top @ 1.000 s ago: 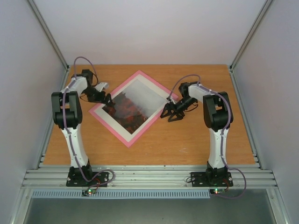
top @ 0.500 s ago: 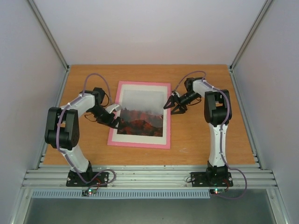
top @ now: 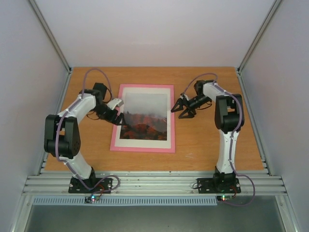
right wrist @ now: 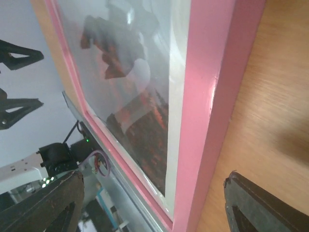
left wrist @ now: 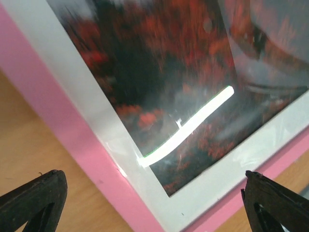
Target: Put the photo into the frame
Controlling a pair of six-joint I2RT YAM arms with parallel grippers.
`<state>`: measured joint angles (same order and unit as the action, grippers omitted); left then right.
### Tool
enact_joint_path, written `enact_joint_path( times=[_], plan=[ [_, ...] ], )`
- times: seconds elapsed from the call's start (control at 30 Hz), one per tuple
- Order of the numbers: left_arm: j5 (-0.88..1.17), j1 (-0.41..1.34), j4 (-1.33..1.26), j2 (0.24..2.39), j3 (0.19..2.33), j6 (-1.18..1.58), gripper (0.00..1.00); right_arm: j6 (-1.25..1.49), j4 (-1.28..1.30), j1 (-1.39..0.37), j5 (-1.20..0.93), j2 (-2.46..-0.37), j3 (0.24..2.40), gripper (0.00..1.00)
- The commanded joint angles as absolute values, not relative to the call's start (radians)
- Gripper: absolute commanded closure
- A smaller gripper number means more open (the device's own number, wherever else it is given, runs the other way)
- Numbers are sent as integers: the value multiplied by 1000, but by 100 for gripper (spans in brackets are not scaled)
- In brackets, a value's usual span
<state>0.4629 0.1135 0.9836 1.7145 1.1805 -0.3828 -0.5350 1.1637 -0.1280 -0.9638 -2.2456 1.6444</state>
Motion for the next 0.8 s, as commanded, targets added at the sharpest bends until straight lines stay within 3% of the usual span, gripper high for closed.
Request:
enact_joint_path(
  times=[0.0,0.4,0.57,0.77],
  plan=[
    [379,110,987,1653,1322,-355,1,-595,1185,-56,-929,-2102,1676,19],
    [232,61,1176,1700,1806,-313,1,-696,1309,165,-954,-1895,1826,1],
    [273,-34,1186,1676,1835,-277,1,-796,1395,271,-956,-1808,1830,1],
    [200,-51,1146,1606,1721,-261,1,-874,1459,373,-956,-1711,1732,2]
  ],
)
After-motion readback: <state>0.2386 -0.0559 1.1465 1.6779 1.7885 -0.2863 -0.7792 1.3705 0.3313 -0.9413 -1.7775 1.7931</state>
